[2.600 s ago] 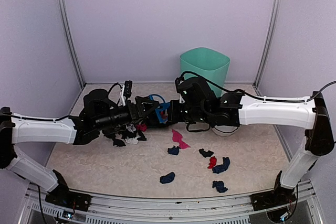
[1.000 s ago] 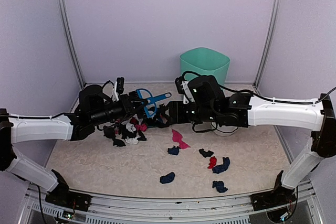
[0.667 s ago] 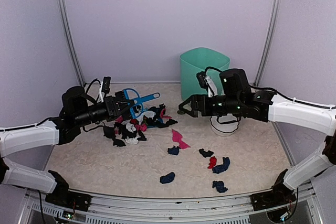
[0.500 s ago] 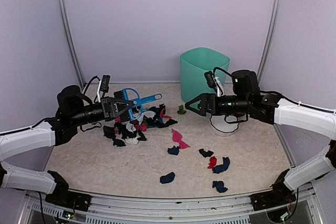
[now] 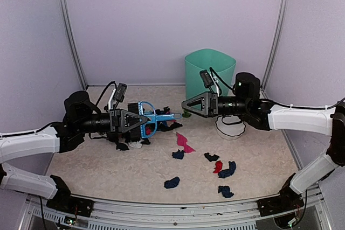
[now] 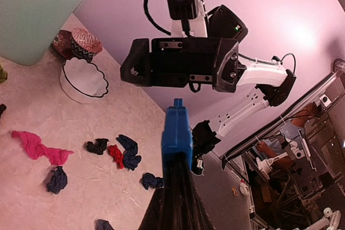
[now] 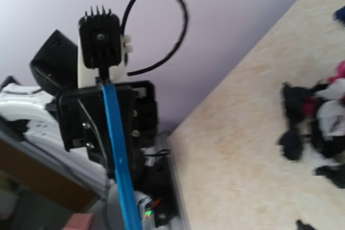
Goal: Sweep away the paper scraps from the table
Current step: Pass from the left arm to the right
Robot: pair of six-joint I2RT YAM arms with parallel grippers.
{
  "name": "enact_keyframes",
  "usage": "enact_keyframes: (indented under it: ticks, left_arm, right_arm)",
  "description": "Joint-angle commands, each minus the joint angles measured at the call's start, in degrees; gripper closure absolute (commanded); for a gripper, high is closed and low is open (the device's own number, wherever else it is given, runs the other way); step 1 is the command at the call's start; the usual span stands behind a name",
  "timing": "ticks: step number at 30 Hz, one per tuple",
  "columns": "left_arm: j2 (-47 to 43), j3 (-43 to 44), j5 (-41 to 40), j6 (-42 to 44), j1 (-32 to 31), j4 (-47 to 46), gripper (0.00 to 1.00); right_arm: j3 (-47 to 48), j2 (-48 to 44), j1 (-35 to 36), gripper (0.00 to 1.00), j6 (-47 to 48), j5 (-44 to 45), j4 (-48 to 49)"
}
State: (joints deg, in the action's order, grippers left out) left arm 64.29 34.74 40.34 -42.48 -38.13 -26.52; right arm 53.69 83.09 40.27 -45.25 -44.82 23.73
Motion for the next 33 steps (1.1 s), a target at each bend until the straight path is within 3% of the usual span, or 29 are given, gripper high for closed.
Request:
enact_keyframes:
  ticks: [1, 12, 20, 33]
  left_arm:
    - [1.1, 0.7, 0.7, -1.4, -1.6, -6.7, 1.00]
    - [4.7, -0.5, -3.2, -6.7, -3.1, -17.9, 1.00]
    - [4.5, -1.8, -5.1, -6.8, -3.4, -18.6, 1.00]
    - [2.1, -2.9, -6.4, -5.5, -3.7, -16.4, 1.00]
  right_arm:
    - [0.9, 3.4, 2.8, 0.05, -6.5, -4.5, 12.6]
    - [3.8, 9.0, 6.8, 0.23, -9.5, -5.3, 19.8]
    - [3.9, 8.4, 7.2, 0.37, -9.1, -5.1, 20.0]
    - [4.8, 8.6, 7.6, 0.53, -9.3, -2.9, 18.1]
